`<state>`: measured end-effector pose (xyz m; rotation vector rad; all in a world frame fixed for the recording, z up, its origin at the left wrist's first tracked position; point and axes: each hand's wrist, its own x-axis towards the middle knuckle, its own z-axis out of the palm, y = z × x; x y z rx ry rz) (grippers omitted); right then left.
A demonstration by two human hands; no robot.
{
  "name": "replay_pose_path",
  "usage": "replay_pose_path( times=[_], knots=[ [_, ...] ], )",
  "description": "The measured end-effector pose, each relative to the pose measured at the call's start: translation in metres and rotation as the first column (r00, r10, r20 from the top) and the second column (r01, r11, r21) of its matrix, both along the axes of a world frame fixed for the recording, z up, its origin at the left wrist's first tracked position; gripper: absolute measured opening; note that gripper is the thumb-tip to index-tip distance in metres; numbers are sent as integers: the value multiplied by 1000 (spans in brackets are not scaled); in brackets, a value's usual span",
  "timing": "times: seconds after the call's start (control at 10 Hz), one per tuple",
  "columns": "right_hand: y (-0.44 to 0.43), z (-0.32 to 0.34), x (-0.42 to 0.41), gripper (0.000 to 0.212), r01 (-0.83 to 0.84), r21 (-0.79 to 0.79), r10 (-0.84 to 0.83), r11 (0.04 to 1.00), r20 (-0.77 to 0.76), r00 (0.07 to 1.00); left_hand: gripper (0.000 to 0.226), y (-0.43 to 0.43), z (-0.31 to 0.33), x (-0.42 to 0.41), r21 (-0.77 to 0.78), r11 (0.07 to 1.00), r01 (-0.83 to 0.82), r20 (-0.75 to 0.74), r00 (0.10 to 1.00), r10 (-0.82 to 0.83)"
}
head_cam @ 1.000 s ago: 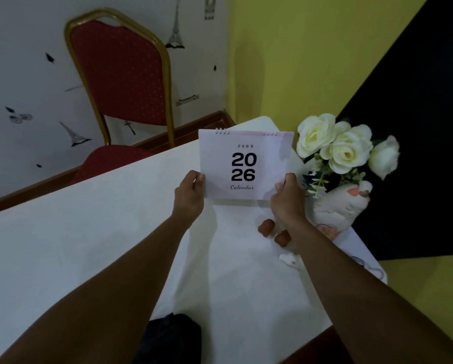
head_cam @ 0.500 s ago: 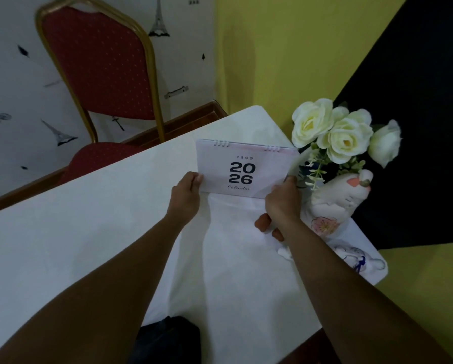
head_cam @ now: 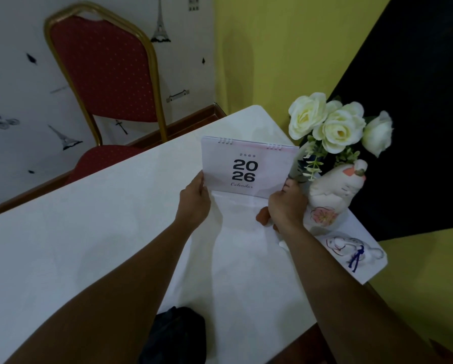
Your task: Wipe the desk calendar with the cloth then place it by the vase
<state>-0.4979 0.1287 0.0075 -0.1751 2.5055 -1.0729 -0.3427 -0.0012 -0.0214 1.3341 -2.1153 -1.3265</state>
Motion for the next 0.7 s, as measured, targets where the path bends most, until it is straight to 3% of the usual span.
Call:
replay_pose_path(
  times=[0.1, 0.4, 0.7],
  knots=[
    [0, 6, 3, 50, 1, -27, -2, 1000, -30, 1000, 57, 1, 9, -4, 21, 999, -47, -45, 998, 48],
    [-1, 6, 11, 60, 37, -152, -37, 988, 1, 999, 64, 3, 23, -14, 28, 999, -43, -76, 996, 45],
    [-5, 39, 62, 81, 155, -246, -155, 957, 21, 988, 62, 2, 43, 4, 44, 998, -47, 89, 995, 43]
  ],
)
